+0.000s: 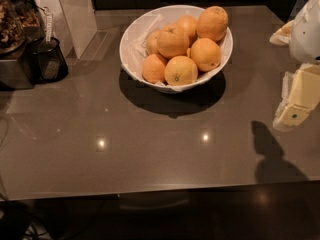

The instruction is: Pick orange from white bowl

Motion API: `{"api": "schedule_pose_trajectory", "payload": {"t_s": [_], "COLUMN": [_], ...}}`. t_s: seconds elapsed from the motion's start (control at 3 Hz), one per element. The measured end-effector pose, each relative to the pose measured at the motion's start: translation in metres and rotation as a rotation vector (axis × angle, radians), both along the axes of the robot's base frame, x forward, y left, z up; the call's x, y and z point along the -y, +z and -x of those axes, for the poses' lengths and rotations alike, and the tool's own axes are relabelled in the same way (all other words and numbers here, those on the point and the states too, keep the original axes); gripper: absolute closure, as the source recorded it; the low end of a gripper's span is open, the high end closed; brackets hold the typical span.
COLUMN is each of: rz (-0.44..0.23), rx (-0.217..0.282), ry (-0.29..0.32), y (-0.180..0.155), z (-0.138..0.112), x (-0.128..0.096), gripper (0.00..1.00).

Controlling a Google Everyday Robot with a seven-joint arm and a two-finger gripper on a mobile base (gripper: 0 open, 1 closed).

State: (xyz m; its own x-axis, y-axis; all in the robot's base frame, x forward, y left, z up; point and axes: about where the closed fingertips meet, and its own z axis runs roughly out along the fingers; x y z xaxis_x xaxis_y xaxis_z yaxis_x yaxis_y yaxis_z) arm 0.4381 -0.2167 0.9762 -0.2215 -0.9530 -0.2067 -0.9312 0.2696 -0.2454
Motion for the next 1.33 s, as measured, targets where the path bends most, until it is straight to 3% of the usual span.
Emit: {"api": "schedule_pose_trajectory", "payload": {"t_s": [0.33, 0.67, 1.0, 1.33], "rz": [0.0, -0.065, -0.149, -0.211], "rx": [0.0, 0.022, 0.034, 0.011], "ry": [0.0, 0.037, 0.136, 0.232], "y": [0.0, 0.005, 0.015, 0.018], "z": [0.0, -0.01, -0.036, -0.062], "x": [0.0, -0.016, -0.06, -0.106], "gripper": [0.0, 0.0, 0.0, 0.0]}}
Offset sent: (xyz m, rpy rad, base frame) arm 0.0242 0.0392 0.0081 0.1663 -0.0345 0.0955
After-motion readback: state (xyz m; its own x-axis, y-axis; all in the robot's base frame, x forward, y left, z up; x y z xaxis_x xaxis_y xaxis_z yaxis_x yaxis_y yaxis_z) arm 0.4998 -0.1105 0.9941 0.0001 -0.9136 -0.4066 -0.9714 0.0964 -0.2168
